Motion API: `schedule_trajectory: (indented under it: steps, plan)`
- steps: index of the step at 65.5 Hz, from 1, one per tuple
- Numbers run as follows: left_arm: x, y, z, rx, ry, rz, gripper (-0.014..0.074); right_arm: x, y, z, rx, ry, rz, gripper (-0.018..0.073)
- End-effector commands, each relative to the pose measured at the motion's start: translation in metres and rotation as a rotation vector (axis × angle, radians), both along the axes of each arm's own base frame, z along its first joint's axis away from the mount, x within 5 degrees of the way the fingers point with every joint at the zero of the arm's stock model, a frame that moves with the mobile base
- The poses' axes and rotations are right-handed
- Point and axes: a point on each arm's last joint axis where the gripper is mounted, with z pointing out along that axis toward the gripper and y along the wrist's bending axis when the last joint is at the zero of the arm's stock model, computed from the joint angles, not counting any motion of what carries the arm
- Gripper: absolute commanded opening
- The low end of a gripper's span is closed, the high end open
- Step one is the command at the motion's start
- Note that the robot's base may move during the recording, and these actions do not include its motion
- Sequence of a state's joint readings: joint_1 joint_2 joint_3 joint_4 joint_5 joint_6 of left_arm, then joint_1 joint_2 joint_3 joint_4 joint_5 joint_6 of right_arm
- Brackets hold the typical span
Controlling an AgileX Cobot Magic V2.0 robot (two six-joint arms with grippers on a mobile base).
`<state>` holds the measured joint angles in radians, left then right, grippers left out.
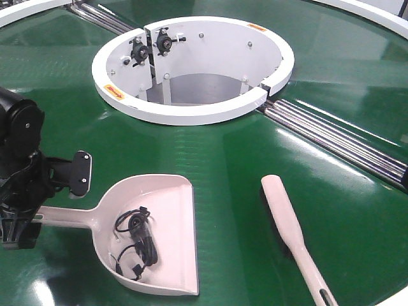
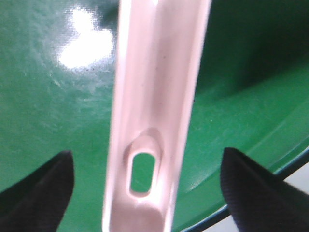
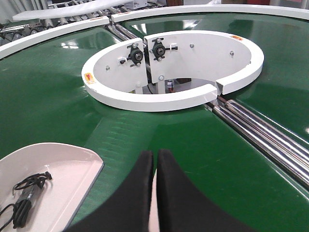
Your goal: Clean and inspect green conveyor with broom and dustpan
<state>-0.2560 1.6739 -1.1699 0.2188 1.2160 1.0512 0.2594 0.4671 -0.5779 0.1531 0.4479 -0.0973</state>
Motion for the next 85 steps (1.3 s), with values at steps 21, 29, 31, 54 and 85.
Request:
schedule_trajectory:
  steps: [21, 29, 31, 54, 85]
  plan:
    - [-0.023, 0.009, 0.078, -0.032, -0.339, -0.022, 0.059, 0.001, -0.001, 0.014, 0.021, -0.087, -0.012, -0.001]
    - [-0.032, 0.011, 0.103, -0.094, -0.503, 0.04, 0.0585, 0.001, 0.0, 0.013, 0.027, -0.074, -0.008, -0.001]
    - [-0.035, 0.011, 0.108, -0.111, -0.536, 0.063, 0.0579, 0.001, 0.0, 0.013, 0.027, -0.073, -0.008, -0.001]
    - [-0.061, 0.013, 0.175, -0.513, -1.023, 0.427, 0.0104, 0.003, -0.003, 0.013, -0.053, -0.107, -0.025, -0.0006]
    - [-0.127, 0.013, 0.177, -1.274, -1.243, 0.691, -0.0024, 0.005, -0.004, -0.024, -0.025, -0.2, -0.049, -0.0006]
